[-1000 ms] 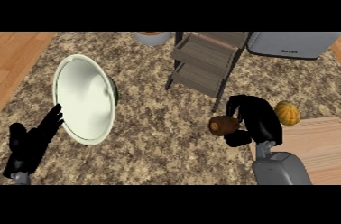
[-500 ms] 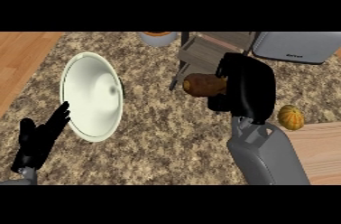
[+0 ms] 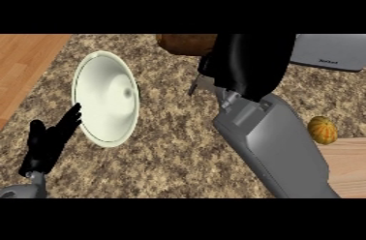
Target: Pick the sweet potato from the cutting board and place it in the tiered basket
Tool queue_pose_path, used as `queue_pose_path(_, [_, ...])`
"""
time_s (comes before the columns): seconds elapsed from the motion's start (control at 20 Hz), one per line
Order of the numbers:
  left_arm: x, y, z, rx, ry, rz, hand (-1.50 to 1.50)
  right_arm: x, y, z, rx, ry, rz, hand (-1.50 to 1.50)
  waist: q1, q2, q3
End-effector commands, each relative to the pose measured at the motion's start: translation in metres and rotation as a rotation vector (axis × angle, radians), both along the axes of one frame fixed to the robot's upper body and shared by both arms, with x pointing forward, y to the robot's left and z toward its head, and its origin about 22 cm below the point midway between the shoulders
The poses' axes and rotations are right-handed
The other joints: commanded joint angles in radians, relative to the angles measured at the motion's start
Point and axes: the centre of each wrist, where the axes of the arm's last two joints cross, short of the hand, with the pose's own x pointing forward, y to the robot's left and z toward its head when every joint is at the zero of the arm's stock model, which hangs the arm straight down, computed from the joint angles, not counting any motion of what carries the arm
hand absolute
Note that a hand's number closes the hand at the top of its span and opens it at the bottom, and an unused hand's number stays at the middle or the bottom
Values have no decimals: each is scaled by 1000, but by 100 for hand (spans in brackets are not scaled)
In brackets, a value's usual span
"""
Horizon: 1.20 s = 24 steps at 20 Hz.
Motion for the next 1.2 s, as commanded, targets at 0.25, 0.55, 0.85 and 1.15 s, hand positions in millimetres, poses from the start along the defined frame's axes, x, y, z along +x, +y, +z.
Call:
queue_pose_path(0.25, [15,-4,7,-1,-29,-7,0,21,49,72,58,-49,-219,150,0,27,4])
queue_pose_path(0.55, [10,7,6,3,-17,21,0,46,59,104,106,-50,-212,150,-23,33,9])
queue_pose_path(0.85, [5,1,-4,-18,-28,52,0,63,50,122,253,-130,-121,150,-59,36,12])
queue_pose_path(1.15, [0,11,2,-13,-30,60,0,90,46,116,281,-135,-108,150,-62,40,12])
